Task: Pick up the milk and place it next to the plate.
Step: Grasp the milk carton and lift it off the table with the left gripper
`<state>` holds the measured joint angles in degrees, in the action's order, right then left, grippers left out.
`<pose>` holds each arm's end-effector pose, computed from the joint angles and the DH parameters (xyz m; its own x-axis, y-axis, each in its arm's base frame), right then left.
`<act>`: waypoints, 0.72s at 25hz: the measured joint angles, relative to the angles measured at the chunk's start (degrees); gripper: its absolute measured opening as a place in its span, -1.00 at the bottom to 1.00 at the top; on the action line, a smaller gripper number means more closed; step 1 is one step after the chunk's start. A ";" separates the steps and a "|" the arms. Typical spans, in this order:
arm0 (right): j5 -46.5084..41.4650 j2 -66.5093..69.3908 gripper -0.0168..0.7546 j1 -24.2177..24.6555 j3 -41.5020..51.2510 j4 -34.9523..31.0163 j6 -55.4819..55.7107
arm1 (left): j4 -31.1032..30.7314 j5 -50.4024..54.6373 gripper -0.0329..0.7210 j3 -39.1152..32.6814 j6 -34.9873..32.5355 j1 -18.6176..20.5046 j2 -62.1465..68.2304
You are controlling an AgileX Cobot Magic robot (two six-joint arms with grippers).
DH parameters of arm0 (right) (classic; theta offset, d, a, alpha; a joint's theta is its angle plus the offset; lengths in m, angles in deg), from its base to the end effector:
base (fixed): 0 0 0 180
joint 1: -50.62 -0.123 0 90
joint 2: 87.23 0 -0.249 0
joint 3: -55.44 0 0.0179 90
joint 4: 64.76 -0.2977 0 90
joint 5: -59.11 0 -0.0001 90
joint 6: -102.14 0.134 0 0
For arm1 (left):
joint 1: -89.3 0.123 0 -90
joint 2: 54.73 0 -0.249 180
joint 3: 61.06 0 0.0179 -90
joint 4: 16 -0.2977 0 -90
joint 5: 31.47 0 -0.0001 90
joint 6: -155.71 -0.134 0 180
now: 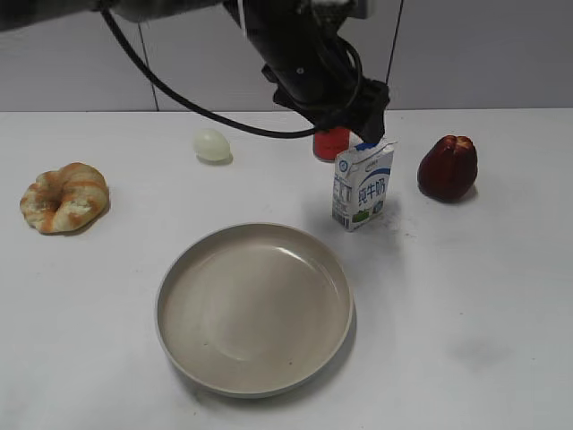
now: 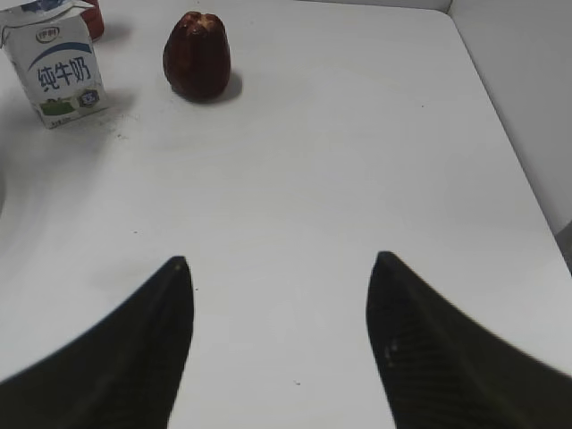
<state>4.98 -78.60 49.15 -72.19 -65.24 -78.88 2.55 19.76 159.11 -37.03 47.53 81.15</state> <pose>0.1267 0.0042 0.2634 -0.4241 -0.0238 -0.9053 -0.0373 0.9993 -0.0088 0.3883 -0.3914 0.1776 -0.6027 0.5581 -0.5703 0.7595 0.6204 -0.1956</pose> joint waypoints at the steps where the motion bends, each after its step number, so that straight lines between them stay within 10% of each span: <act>1: 0.00 0.00 0.25 0.00 0.00 0.00 0.00 | 0.38 -0.72 0.93 0.07 0.00 -0.01 0.75; 18: 0.00 0.00 0.25 0.00 0.00 0.00 0.00 | 3.60 -7.49 0.87 0.18 -2.93 -0.08 9.29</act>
<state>4.98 -78.60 49.15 -72.19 -65.24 -78.88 6.15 12.26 159.29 -39.96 47.45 90.44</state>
